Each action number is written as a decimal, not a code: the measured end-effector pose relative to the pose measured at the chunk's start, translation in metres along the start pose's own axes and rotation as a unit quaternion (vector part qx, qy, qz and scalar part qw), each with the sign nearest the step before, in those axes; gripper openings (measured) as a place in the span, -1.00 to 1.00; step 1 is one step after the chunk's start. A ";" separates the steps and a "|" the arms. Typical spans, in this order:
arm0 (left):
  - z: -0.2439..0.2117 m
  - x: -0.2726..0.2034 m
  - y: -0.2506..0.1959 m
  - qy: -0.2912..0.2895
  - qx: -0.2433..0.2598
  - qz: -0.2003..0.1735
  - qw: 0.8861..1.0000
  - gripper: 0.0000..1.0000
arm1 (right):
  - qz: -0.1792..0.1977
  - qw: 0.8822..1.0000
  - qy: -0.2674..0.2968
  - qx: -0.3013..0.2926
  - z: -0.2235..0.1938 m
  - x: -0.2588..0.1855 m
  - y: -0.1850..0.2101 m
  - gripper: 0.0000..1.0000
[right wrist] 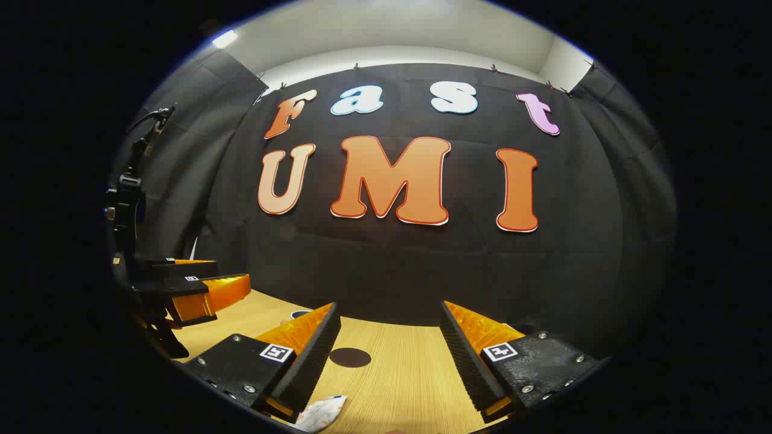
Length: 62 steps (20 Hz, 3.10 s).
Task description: Put the toothbrush and toothpaste on the desktop into the cup, then pick up the cup and place it on the coaster on the desktop.
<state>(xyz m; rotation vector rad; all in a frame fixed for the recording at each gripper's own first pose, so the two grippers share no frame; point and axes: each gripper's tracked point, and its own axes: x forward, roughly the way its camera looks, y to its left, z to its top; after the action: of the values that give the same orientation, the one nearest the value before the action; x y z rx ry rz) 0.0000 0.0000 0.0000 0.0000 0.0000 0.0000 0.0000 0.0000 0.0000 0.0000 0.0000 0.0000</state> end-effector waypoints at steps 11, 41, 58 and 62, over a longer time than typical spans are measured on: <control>0.009 -0.004 0.005 -0.014 0.006 0.010 1.000 0.95 | 0.009 1.000 0.008 0.012 -0.001 0.000 0.005 0.97; -0.175 -0.023 0.012 0.278 0.019 -0.006 0.960 0.96 | 0.077 0.958 0.277 -0.014 -0.158 -0.026 0.071 0.80; -0.230 -0.044 0.000 0.409 0.013 -0.011 0.912 0.75 | 0.089 0.923 0.373 -0.023 -0.210 -0.049 0.091 0.02; -0.229 -0.041 0.010 0.415 0.025 -0.001 0.909 0.53 | 0.082 0.919 0.384 0.012 -0.215 -0.047 0.082 -0.67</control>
<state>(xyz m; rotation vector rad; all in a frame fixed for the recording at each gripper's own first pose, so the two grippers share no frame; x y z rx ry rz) -0.0407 0.0103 -0.2290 0.0508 0.8568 -0.0023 -0.0467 0.0818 -0.2150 0.0246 0.7901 0.1686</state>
